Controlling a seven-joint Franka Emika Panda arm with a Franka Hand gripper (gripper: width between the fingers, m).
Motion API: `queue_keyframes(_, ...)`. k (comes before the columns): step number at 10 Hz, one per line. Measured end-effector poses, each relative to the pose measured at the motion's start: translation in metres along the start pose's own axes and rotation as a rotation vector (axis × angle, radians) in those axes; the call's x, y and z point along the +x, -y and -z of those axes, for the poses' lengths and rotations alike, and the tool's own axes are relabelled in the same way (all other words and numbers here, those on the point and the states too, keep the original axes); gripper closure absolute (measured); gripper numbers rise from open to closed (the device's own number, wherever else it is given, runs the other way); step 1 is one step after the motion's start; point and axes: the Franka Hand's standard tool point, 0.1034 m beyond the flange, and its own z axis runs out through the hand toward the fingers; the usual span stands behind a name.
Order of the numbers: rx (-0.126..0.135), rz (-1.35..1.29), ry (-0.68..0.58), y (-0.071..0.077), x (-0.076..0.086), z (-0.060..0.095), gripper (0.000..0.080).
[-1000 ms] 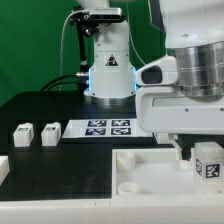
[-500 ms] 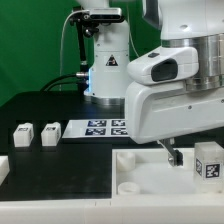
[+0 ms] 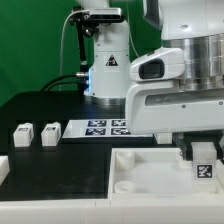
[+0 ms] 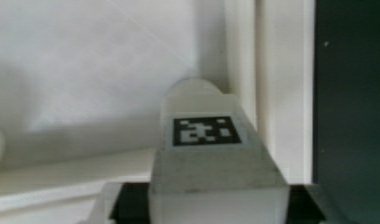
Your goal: Assemble one leg
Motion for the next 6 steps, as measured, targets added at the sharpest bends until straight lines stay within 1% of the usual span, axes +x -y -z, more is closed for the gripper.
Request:
queue_keyframes(3,0.0,-0.326,0.004,0.0,-0.0001,-0.0002,0.0508)
queue_keyframes(4,0.012,-0.482,0.014,-0.0004,-0.0005,-0.0001,0.0508)
queue_keyframes(5,0.03,-0.63,0.029,-0.0007,-0.0016,0.0001,0.0508)
queue_keyframes(6,0.044,-0.73,0.043,0.0003,-0.0022,0.0001,0.0505)
